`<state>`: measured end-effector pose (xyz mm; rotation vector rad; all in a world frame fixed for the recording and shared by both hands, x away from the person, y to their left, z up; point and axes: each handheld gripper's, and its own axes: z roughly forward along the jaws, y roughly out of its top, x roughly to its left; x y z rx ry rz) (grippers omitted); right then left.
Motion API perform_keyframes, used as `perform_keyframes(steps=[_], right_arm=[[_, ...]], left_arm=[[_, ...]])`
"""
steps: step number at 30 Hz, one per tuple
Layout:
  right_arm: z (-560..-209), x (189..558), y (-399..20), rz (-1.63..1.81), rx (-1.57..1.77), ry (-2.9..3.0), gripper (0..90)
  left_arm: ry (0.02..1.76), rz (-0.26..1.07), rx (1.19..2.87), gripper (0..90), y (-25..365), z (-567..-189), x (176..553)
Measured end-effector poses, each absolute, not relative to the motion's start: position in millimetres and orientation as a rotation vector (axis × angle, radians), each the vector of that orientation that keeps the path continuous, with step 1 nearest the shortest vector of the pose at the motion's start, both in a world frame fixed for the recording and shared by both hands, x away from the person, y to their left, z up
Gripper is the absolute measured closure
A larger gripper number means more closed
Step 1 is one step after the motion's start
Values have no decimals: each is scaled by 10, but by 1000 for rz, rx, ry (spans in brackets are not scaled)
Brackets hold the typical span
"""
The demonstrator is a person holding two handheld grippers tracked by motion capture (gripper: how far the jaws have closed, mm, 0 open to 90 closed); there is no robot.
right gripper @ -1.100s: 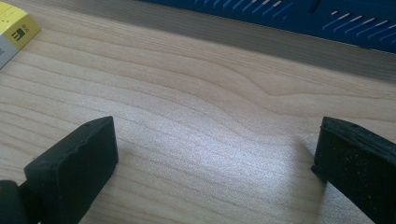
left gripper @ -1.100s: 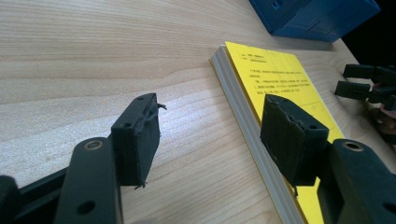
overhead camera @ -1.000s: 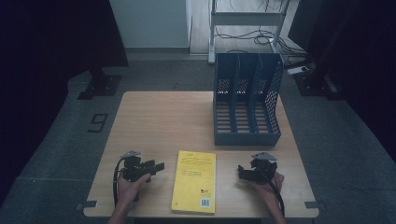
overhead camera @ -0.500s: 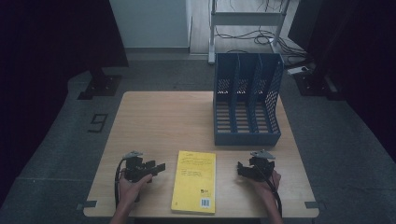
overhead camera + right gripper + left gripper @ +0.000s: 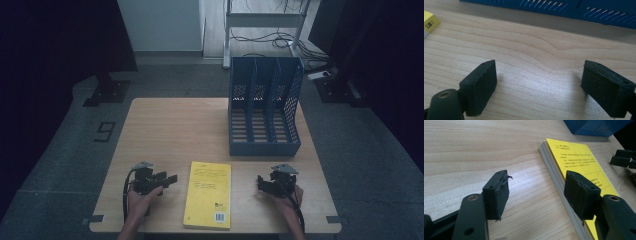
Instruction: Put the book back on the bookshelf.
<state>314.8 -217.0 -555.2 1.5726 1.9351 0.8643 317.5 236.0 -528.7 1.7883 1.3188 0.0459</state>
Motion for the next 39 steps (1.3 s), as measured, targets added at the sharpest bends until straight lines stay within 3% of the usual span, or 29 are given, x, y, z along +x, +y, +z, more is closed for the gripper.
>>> perform_keyframes(steps=[13,39], right_arm=[[-5549,3139,-2168,865,1575,1935,131],[-5535,3127,-2069,863,1563,1957,145]], left_arm=[[1298,70,1809,371,2290,-5251,3159],[1141,49,1885,346,1765,-5201,3069]])
